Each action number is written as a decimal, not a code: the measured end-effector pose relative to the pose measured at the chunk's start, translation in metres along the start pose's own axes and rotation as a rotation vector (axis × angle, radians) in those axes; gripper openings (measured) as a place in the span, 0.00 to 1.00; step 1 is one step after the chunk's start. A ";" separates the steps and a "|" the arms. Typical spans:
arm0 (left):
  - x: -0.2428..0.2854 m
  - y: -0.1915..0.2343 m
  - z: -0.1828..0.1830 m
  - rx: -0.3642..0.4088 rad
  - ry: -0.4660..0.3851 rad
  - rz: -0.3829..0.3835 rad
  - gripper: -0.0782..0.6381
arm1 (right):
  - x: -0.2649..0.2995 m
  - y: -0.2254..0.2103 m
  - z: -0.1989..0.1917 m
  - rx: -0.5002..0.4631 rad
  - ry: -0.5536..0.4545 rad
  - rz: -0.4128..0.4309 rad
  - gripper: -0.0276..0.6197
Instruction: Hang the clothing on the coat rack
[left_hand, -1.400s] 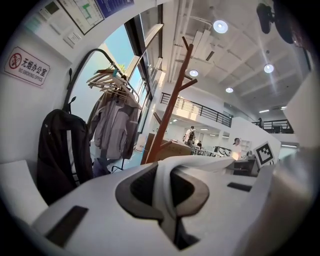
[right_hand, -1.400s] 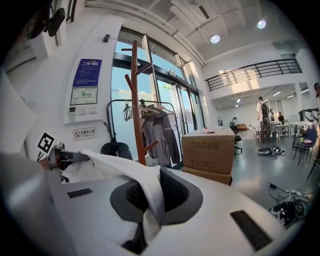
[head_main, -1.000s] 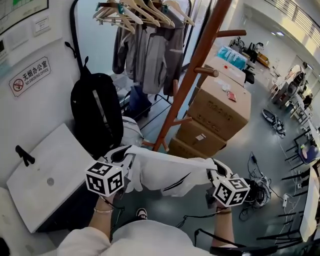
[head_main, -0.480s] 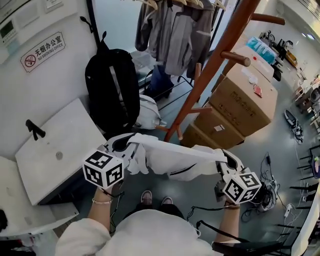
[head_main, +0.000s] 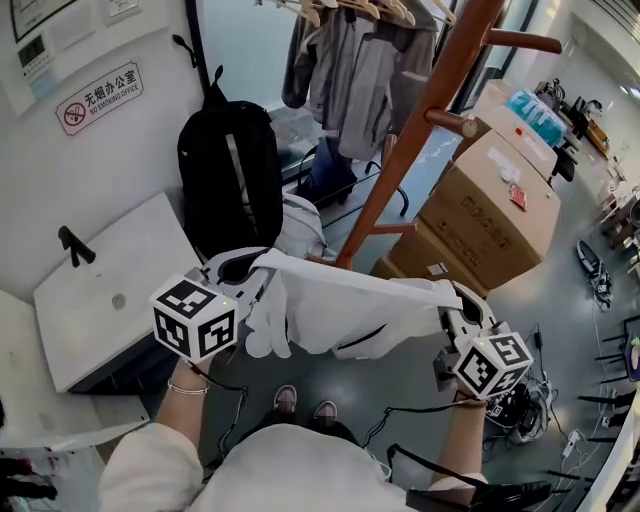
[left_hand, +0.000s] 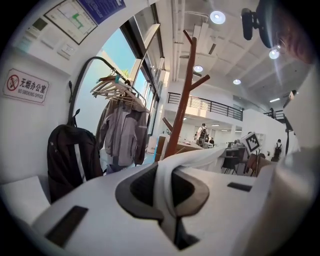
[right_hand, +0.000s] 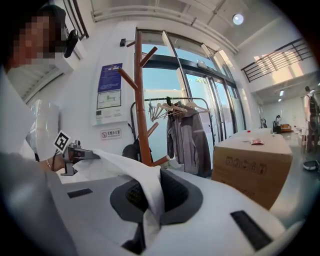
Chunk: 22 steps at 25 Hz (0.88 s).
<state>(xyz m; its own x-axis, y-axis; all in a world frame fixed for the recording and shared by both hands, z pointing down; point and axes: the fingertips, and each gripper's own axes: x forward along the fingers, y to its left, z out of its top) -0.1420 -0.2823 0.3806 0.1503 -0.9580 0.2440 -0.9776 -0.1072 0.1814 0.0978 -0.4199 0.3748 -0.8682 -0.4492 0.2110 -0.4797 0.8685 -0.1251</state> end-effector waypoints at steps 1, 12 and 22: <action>0.003 0.000 0.006 0.016 -0.002 0.001 0.13 | 0.002 -0.004 0.005 -0.010 -0.006 -0.007 0.09; 0.052 0.027 0.010 -0.050 0.125 0.101 0.13 | 0.055 -0.055 0.011 -0.110 0.037 -0.070 0.09; 0.092 0.064 -0.047 -0.133 0.237 0.183 0.13 | 0.109 -0.079 -0.066 0.058 0.166 -0.041 0.09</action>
<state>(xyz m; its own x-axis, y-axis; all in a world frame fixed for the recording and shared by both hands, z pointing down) -0.1838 -0.3649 0.4594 0.0198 -0.8679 0.4963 -0.9660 0.1114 0.2334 0.0494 -0.5238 0.4718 -0.8169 -0.4392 0.3739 -0.5253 0.8343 -0.1676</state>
